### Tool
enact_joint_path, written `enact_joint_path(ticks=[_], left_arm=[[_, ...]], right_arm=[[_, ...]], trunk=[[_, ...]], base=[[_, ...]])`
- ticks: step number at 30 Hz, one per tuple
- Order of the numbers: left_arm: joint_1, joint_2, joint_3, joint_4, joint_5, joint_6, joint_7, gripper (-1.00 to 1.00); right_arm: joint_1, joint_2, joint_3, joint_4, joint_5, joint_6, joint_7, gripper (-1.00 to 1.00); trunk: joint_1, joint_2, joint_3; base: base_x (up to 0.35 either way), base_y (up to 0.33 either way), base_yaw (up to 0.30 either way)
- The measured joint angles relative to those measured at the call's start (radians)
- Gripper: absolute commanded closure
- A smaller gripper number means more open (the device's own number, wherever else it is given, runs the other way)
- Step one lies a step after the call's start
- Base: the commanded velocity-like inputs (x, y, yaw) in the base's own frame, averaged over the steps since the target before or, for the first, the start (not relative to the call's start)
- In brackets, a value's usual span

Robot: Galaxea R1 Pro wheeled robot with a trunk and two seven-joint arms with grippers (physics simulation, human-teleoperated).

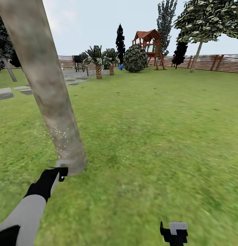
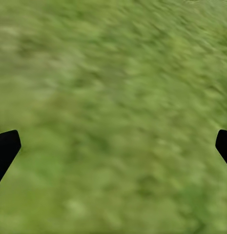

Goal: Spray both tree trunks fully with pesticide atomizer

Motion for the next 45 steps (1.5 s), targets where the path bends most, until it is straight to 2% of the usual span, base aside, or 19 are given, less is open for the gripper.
enact_joint_path(ticks=[1, 2, 5, 7, 9, 11, 15, 20, 23, 26, 28, 30, 31, 32, 34, 42, 45], left_arm=[[-0.001, -0.027, 0.0, 0.012, 0.001, -0.006, 0.037, 1.0], [-0.002, -0.033, 0.002, 0.014, -0.004, -0.008, 0.049, 1.0], [-0.002, -0.021, 0.007, 0.017, -0.01, -0.009, 0.058, 1.0], [-0.002, 0.017, 0.007, 0.018, -0.013, -0.009, 0.059, 1.0], [-0.001, 0.036, 0.007, 0.02, -0.006, -0.01, 0.059, 1.0], [-0.001, 0.03, 0.007, 0.019, -0.001, -0.011, 0.06, 1.0], [-0.001, 0.0, 0.007, 0.018, 0.006, -0.012, 0.061, 1.0], [-0.001, 0.021, 0.005, 0.018, 0.004, -0.011, 0.059, 1.0], [-0.001, 0.002, 0.001, 0.019, 0.008, -0.012, 0.061, 1.0], [-0.002, -0.05, 0.0, 0.011, 0.011, -0.01, 0.063, 1.0], [-0.003, -0.055, 0.004, 0.008, 0.004, -0.009, 0.064, 1.0], [-0.003, -0.047, 0.007, 0.007, 0.001, -0.009, 0.064, 1.0], [-0.002, -0.023, 0.008, 0.01, -0.007, -0.01, 0.064, 1.0], [-0.002, -0.01, 0.007, 0.013, -0.002, -0.01, 0.064, 1.0], [-0.001, 0.0, 0.006, 0.016, 0.001, -0.011, 0.064, 1.0], [-0.001, 0.004, 0.005, 0.017, 0.001, -0.012, 0.064, 1.0], [-0.001, -0.002, 0.006, 0.017, 0.003, -0.012, 0.064, 1.0]], right_arm=[[0.0, -0.001, -0.001, 0.0, 0.0, 0.0, 0.0, -1.0], [0.0, -0.002, -0.001, 0.0, 0.0, 0.0, 0.0, -1.0], [0.0, -0.001, -0.001, 0.005, -0.001, 0.002, 0.0, -1.0], [0.001, 0.001, -0.001, 0.041, -0.002, 0.003, 0.0, -1.0], [0.013, 0.002, -0.002, 0.049, -0.002, 0.004, 0.0, -1.0], [0.029, -0.001, -0.003, 0.052, -0.003, 0.004, 0.0, -1.0], [0.043, 0.001, -0.002, 0.052, -0.003, 0.005, 0.0, -1.0], [0.044, 0.001, -0.002, 0.052, -0.003, 0.005, 0.0, -1.0], [0.045, 0.0, -0.002, 0.052, -0.003, 0.005, 0.0, -1.0], [0.045, 0.001, -0.003, 0.052, -0.003, 0.005, 0.0, -1.0], [0.045, 0.0, -0.002, 0.052, -0.003, 0.005, 0.0, -1.0], [0.045, 0.001, -0.002, 0.052, -0.003, 0.005, 0.0, -1.0], [0.045, 0.0, -0.002, 0.052, -0.003, 0.005, 0.0, -1.0], [0.045, 0.001, -0.002, 0.052, -0.003, 0.005, 0.0, -1.0], [0.045, 0.001, -0.002, 0.052, -0.003, 0.005, 0.0, -1.0], [0.045, 0.0, -0.002, 0.052, -0.003, 0.005, 0.0, -1.0], [0.045, 0.001, -0.002, 0.052, -0.003, 0.005, 0.0, -1.0]], trunk=[[0.0, 0.0, 0.0], [0.0, 0.0, 0.0], [0.0, 0.0, 0.0], [0.0, 0.0, 0.0], [0.0, 0.0, 0.0], [0.0, 0.0, 0.0], [0.0, 0.0, 0.0], [0.0, 0.0, 0.0], [0.0, 0.0, 0.0], [0.0, 0.0, 0.0], [0.0, 0.0, 0.0], [0.0, 0.0, 0.0], [0.0, 0.0, 0.0], [0.0, 0.0, 0.0], [0.0, 0.0, 0.0], [0.0, 0.0, 0.0], [0.0, 0.0, 0.0]], base=[[0.311, 0.0, 0.0], [0.319, 0.0, 0.0], [0.175, 0.0, 0.0], [0.024, 0.0, 0.0], [-0.038, 0.0, 0.0], [-0.031, 0.0, 0.0], [-0.064, 0.0, 0.0], [-0.194, 0.0, 0.0], [-0.043, 0.0, 0.0], [-0.005, 0.0, 0.0], [0.0, 0.0, 0.0], [0.049, -0.045, 0.0], [0.147, -0.145, 0.0], [0.172, -0.173, 0.0], [0.188, -0.191, 0.0], [0.169, -0.188, 0.0], [-0.067, -0.18, 0.0]])
